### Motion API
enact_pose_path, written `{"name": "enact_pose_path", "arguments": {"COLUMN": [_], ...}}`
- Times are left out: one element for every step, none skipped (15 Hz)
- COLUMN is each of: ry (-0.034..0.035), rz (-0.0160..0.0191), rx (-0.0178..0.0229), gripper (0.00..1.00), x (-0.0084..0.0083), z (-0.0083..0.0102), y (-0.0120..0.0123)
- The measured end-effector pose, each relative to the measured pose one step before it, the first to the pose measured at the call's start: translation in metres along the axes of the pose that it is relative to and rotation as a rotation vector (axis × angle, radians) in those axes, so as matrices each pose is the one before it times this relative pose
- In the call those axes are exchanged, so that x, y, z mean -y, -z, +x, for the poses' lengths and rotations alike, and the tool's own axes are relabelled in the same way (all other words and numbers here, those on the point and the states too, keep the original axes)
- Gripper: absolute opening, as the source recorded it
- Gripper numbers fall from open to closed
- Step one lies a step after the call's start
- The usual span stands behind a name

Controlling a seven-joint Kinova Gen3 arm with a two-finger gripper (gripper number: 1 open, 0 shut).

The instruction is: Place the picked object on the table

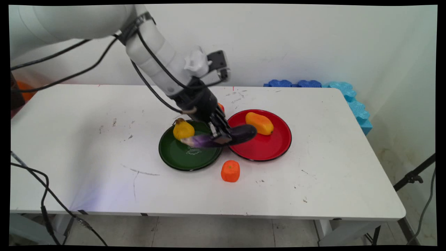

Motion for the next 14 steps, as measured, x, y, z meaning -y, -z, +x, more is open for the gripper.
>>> {"name": "enact_pose_path", "arguments": {"ry": [0.01117, 0.00888, 0.00983, 0.0086, 0.00559, 0.00396, 0.00479, 0.00395, 0.00221, -0.00006, -0.00149, -0.00389, -0.00642, -0.00593], "rz": [-0.00346, -0.00396, -0.00588, -0.00641, -0.00489, -0.00494, -0.00457, -0.0039, -0.00235, -0.00274, -0.0024, -0.00235, -0.00154, -0.00034], "rx": [0.00252, 0.00408, 0.00722, 0.00832, 0.00839, 0.0098, 0.00732, 0.00626, 0.00579, 0.00429, 0.00305, 0.00294, 0.00229, 0.00142], "gripper": [0.0, 0.0, 0.0, 0.0, 0.0, 0.0, 0.0, 0.0, 0.0, 0.0, 0.0, 0.0, 0.0, 0.0], "x": [-0.00663, -0.006, -0.00714, -0.00707, -0.00588, -0.00607, -0.00517, -0.00384, -0.00305, -0.00273, -0.00222, -0.0022, -0.00183, -0.00122], "z": [0.0013, 0.0, -0.00138, -0.00215, -0.00226, -0.00291, -0.00223, -0.00165, -0.00163, -0.0015, -0.00119, -0.00152, -0.00126, -0.00107], "y": [-0.00788, -0.00735, -0.00913, -0.00945, -0.00837, -0.01021, -0.01032, -0.00915, -0.01011, -0.00973, -0.00796, -0.00841, -0.00786, -0.00618]}}
